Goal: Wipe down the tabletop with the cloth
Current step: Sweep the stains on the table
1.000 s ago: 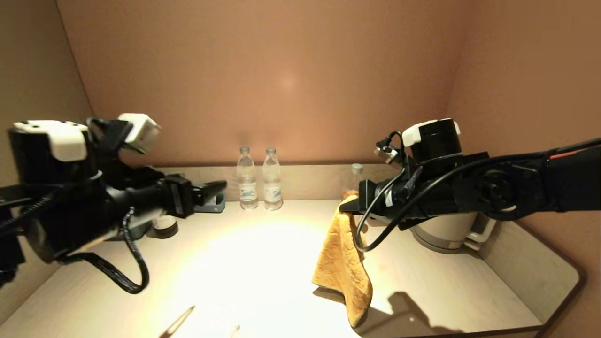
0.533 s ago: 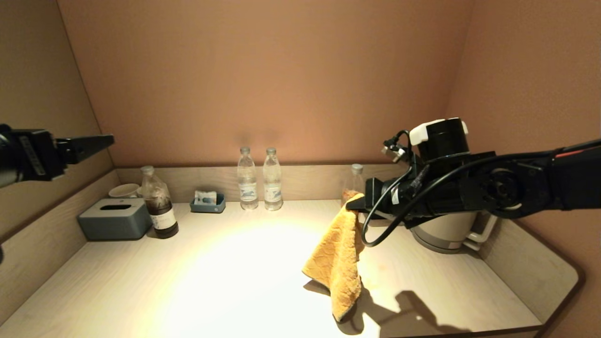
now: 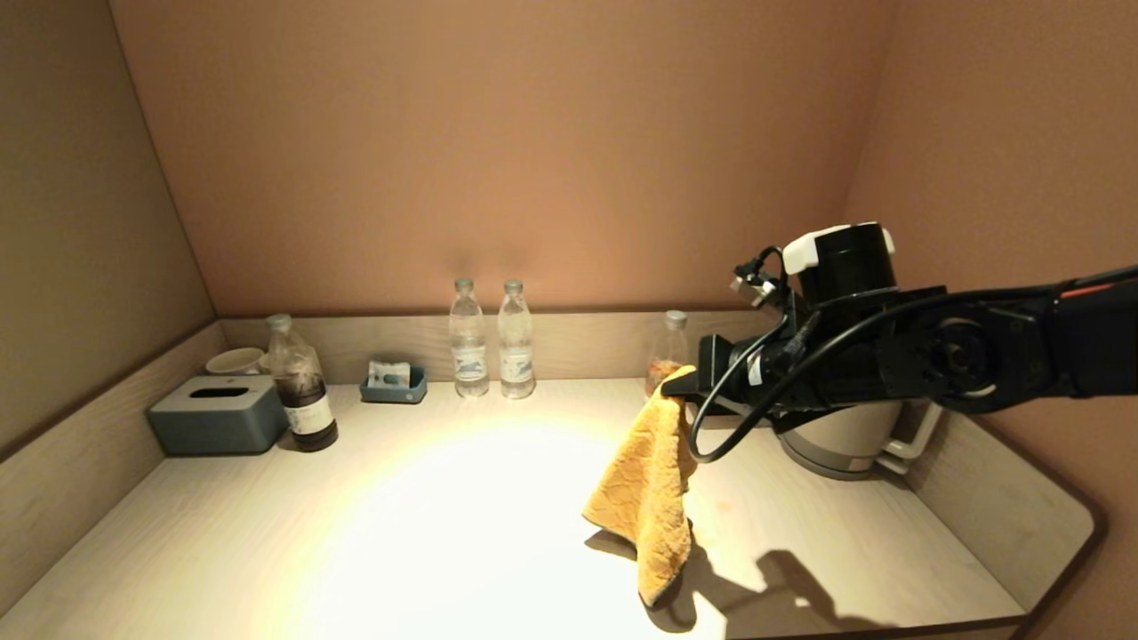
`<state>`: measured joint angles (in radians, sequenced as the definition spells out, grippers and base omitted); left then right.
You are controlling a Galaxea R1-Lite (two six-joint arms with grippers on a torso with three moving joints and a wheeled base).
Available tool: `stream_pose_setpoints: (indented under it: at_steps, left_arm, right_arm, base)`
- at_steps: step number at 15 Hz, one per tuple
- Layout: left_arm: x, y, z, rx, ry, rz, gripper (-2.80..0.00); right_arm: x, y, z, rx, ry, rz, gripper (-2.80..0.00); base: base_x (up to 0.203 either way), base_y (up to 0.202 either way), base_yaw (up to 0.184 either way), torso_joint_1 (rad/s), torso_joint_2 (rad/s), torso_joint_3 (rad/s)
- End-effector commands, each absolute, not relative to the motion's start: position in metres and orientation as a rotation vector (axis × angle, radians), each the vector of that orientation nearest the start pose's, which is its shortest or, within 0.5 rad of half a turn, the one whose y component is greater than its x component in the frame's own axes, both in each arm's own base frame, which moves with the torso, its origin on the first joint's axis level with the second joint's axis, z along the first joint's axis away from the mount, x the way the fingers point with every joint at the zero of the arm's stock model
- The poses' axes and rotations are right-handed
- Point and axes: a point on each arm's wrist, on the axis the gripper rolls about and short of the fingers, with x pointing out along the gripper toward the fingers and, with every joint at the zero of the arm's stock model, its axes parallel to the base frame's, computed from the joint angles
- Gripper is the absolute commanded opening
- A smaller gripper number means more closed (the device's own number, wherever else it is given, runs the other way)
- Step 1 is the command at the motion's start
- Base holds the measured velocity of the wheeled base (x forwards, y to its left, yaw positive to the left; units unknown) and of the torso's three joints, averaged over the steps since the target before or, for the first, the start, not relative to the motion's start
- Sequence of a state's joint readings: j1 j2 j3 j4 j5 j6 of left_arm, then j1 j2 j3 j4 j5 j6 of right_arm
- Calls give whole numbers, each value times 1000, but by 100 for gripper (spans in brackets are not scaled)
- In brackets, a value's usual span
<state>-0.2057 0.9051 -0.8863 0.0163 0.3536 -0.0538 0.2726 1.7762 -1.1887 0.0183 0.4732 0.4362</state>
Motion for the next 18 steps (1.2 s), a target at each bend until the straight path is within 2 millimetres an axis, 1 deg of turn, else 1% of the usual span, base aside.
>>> stream_pose_setpoints:
  at_steps: [1,2,5,9,10,14,17,18]
  left_arm:
    - [48,-2,292,-67,-37,162,0]
    - [35,1,282,-72,-45,177,0]
    - [10,8,240,-90,-43,262,0]
    - [-11,11,220,-140,-104,391,0]
    - [-15,11,210,-142,-106,400,0]
    - [-30,11,173,-141,-130,415,0]
    - [-37,10,164,-147,-166,395,0]
    - [-40,9,160,-146,-184,335,0]
  right_arm:
    - [315,99,205,470,759,581,-280]
    - [314,99,206,474,758,583,-280]
    - [314,99,207,477,759,583,-280]
    - [312,99,208,484,757,582,-280]
    - [311,100,208,483,757,583,-280]
    - [309,99,211,483,752,587,-280]
    - [308,99,211,483,750,589,-280]
    - [308,100,211,482,751,590,-280]
  base:
    - [0,0,0,0,0,0]
    - [0,0,0,0,0,0]
    - [0,0,0,0,0,0]
    - [0,0,0,0,0,0]
    - [0,0,0,0,0,0]
    - [0,0,0,0,0,0]
    - [0,0,0,0,0,0]
    - [0,0,0,0,0,0]
